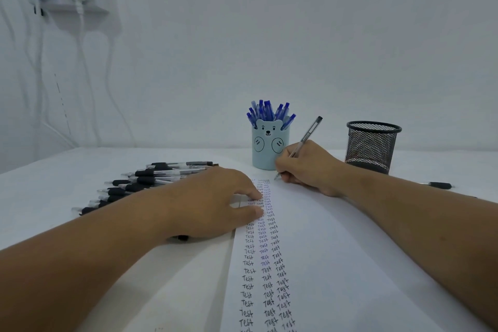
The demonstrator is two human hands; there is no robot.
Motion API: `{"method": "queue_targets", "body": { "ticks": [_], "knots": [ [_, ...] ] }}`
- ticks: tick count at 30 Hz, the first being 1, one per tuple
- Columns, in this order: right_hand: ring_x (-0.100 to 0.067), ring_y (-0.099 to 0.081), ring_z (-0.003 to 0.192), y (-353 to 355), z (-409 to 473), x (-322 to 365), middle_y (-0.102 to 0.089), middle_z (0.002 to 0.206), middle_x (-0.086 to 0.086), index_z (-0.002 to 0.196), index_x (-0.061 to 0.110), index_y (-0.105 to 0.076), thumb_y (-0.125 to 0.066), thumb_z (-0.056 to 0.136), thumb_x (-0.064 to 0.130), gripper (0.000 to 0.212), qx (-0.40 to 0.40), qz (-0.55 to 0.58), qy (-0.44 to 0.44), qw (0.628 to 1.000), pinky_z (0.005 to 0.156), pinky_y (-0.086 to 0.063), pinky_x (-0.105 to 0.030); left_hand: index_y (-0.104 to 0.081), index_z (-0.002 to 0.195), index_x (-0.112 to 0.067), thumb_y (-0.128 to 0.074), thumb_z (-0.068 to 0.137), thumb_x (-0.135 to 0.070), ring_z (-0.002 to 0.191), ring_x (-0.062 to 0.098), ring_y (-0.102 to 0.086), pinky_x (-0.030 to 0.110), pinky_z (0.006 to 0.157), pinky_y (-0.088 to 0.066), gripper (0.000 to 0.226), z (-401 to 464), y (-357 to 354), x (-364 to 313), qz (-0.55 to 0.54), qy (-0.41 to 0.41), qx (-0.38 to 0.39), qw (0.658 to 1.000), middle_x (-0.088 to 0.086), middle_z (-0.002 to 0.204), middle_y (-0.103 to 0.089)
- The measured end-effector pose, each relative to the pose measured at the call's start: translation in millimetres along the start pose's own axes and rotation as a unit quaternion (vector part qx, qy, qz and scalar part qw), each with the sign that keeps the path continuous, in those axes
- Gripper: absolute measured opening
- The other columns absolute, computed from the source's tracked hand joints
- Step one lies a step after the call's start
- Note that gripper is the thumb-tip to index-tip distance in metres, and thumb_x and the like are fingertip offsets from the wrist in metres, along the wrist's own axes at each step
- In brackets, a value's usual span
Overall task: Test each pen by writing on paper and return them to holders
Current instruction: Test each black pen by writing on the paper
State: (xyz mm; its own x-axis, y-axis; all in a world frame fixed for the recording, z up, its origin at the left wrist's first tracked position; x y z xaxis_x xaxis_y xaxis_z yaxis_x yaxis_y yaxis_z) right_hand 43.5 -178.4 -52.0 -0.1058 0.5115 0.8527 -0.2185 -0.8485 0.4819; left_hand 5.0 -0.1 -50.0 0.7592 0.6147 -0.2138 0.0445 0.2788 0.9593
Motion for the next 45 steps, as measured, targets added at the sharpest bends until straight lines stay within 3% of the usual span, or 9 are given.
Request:
{"method": "queue_targets", "body": {
  "ticks": [4, 11, 22, 27, 35, 45],
  "knots": [
    [-0.013, -0.045, 0.047, 0.5, -2.5, 1.6, -0.063, 0.054, -0.002, 0.065, 0.011, -0.061, -0.063, 0.083, 0.011, 0.018, -0.005, -0.022, 0.004, 1.0, 0.049, -0.033, -0.022, -0.063, 0.131, -0.037, -0.057, 0.094, -0.057, 0.128, -0.009, -0.044, 0.023, 0.116, -0.031, 0.042, 0.6, -0.8, -0.2, 0.004, -0.001, 0.002, 1.0, -0.027, 0.136, -0.055],
    [-0.011, -0.045, 0.046, 0.0, -3.6, 1.7, -0.064, 0.063, -0.01, 0.065, 0.011, -0.059, -0.063, 0.083, 0.009, 0.018, 0.002, -0.012, -0.001, 1.0, 0.043, -0.034, -0.019, -0.063, 0.131, -0.038, -0.058, 0.094, -0.057, 0.129, -0.009, -0.043, 0.023, 0.117, -0.031, 0.042, 0.2, -1.0, 1.2, -0.003, 0.007, 0.004, 1.0, -0.028, 0.137, -0.054],
    [-0.012, -0.048, 0.053, 0.5, -2.7, 4.8, -0.066, 0.061, -0.004, 0.063, 0.015, -0.06, -0.062, 0.082, 0.014, 0.019, -0.006, -0.053, 0.021, 0.998, 0.05, -0.036, -0.022, -0.063, 0.131, -0.037, -0.058, 0.094, -0.054, 0.127, -0.011, -0.043, 0.016, 0.113, -0.029, 0.041, -0.2, -0.1, -0.2, -0.004, 0.009, 0.0, 1.0, -0.028, 0.135, -0.054],
    [-0.02, -0.047, 0.059, 1.7, -1.3, 1.7, -0.064, 0.059, -0.007, 0.062, 0.013, -0.061, -0.062, 0.079, 0.014, 0.018, -0.014, -0.03, 0.015, 0.999, 0.055, -0.036, -0.029, -0.064, 0.13, -0.037, -0.059, 0.094, -0.055, 0.127, -0.009, -0.045, 0.022, 0.115, -0.033, 0.041, -0.8, -1.0, 1.4, -0.014, 0.011, 0.002, 1.0, -0.028, 0.135, -0.056],
    [-0.012, -0.048, 0.052, 2.6, -0.2, 3.8, -0.064, 0.056, -0.002, 0.063, 0.013, -0.06, -0.062, 0.081, 0.014, 0.018, -0.02, -0.06, 0.029, 0.998, 0.053, -0.037, -0.023, -0.063, 0.131, -0.036, -0.058, 0.095, -0.054, 0.126, -0.01, -0.045, 0.018, 0.114, -0.031, 0.041, -0.6, -0.3, -0.9, -0.006, 0.004, 0.004, 1.0, -0.027, 0.136, -0.055],
    [-0.013, -0.048, 0.053, 3.8, 1.5, 1.8, -0.064, 0.055, -0.002, 0.066, 0.013, -0.062, -0.062, 0.08, 0.016, 0.014, -0.022, -0.067, 0.026, 0.997, 0.054, -0.038, -0.023, -0.063, 0.131, -0.037, -0.057, 0.095, -0.054, 0.126, -0.011, -0.044, 0.017, 0.114, -0.03, 0.041, -0.5, -0.5, -0.9, -0.008, 0.007, 0.004, 1.0, -0.028, 0.135, -0.055]
  ]
}}
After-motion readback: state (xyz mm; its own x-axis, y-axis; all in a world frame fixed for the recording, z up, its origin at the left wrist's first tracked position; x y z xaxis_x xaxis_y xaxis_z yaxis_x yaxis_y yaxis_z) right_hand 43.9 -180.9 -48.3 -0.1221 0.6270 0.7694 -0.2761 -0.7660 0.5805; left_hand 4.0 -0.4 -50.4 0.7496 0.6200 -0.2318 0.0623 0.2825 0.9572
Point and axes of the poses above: each hand's wrist, its own z-axis towards the middle knuckle, its own y-axis out of the back of the hand, x = y × z, the point moved 9 cm from there along z, towards the middle knuckle
